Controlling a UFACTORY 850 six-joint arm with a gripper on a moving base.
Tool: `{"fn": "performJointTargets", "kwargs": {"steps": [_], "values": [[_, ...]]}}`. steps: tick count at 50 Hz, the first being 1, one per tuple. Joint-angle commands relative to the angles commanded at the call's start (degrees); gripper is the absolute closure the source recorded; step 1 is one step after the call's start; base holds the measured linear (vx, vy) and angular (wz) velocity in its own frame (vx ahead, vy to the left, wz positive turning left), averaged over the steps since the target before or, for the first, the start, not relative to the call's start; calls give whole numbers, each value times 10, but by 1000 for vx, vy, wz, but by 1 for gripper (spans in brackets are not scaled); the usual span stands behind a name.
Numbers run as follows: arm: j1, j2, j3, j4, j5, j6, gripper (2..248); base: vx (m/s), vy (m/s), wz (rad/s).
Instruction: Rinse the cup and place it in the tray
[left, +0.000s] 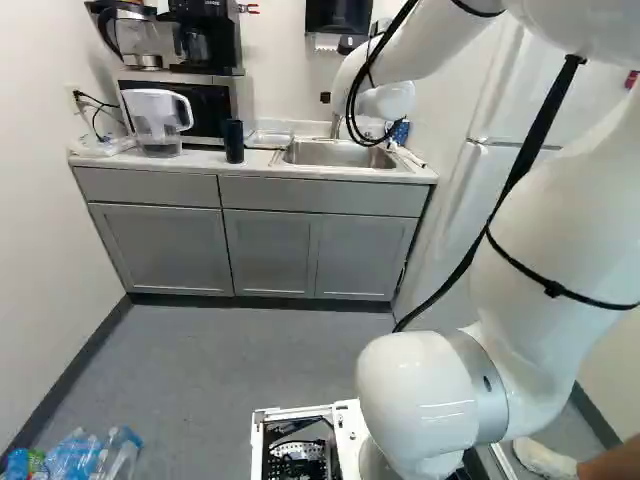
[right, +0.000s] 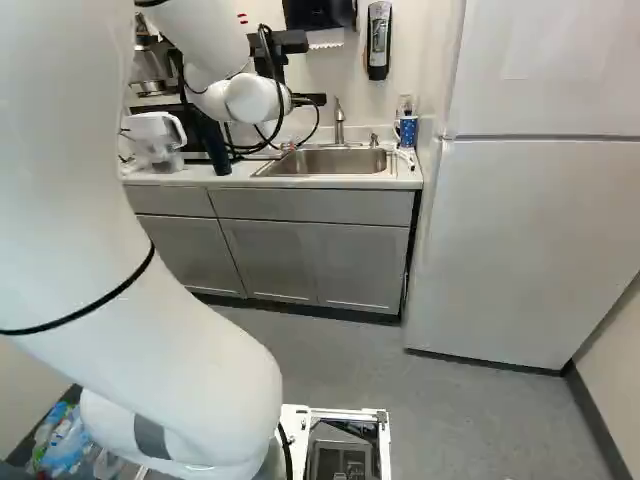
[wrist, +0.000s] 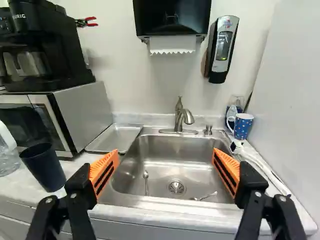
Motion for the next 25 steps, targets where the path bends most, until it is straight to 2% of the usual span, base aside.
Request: {"fn": "performJointTargets", "kwargs": {"steps": [25], "values": [[0,-4,-12,0,0,0,3,0,0,0]]}}
